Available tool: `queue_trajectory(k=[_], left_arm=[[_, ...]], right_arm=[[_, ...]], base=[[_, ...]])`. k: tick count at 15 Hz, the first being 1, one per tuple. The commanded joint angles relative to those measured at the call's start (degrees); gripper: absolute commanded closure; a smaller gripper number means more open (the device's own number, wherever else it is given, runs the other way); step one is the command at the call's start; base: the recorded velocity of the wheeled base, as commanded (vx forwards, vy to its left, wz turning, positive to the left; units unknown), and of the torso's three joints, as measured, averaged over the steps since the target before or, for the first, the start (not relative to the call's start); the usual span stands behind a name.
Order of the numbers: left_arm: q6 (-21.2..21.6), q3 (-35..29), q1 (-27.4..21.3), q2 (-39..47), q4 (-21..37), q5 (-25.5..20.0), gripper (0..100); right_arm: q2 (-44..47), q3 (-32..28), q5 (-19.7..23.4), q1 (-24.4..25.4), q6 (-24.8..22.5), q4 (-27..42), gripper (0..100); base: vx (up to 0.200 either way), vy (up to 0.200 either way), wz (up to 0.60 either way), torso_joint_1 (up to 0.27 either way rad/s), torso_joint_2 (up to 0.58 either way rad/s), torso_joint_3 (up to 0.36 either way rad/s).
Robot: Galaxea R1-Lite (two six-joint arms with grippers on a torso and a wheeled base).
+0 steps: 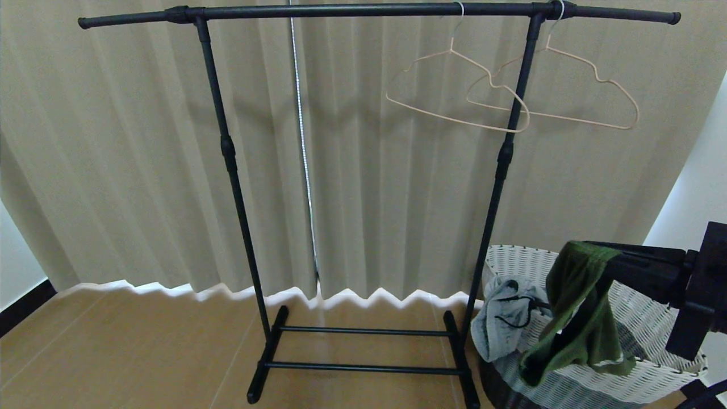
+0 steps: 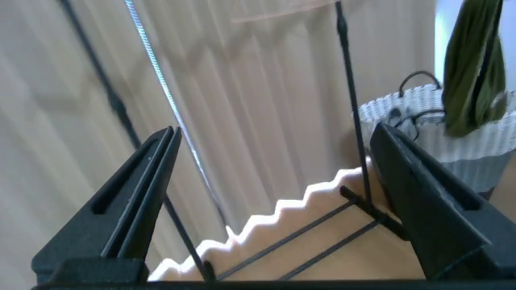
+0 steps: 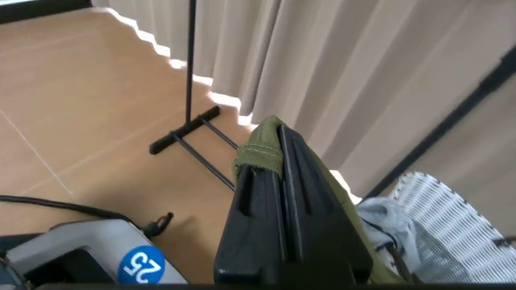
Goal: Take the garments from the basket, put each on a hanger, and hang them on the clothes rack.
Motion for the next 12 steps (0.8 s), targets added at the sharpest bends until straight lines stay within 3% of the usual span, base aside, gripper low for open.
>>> queue_trajectory(k=[1,3,6,10,12], left_arm=[[4.3,-13.1,-5.8,34.4,-8.7,-0.1,0],[3.4,-13.0,-19.5,42.1,-11.1,9.0,0],[-3.3,-13.0,-38.0,54.4,-19.8,16.1,0],[-7.8,-12.9,-51.6,69.2,-31.8,23.6,0],[-8.9,-13.7,-55.2,73.1,-34.4,25.0,0]], right_arm=[[1.5,-1.8,-0.1,0.2,0.4,0.0,100],[1.5,-4.5,-0.1,0.2,1.9,0.1,100],[1.5,-6.7,0.1,0.2,2.8,0.0,100],[0.1,-6.9,1.3,0.2,3.2,0.0,100],[-0.2,-7.0,2.2,0.2,3.5,0.0,100]], base=[[0.0,0.0,0.0,0.0,0.0,0.0],[0.0,0.0,0.0,0.0,0.0,0.0],[0.0,0.0,0.0,0.0,0.0,0.0],[0.0,0.0,0.0,0.0,0.0,0.0],[0.0,0.0,0.0,0.0,0.0,0.0]])
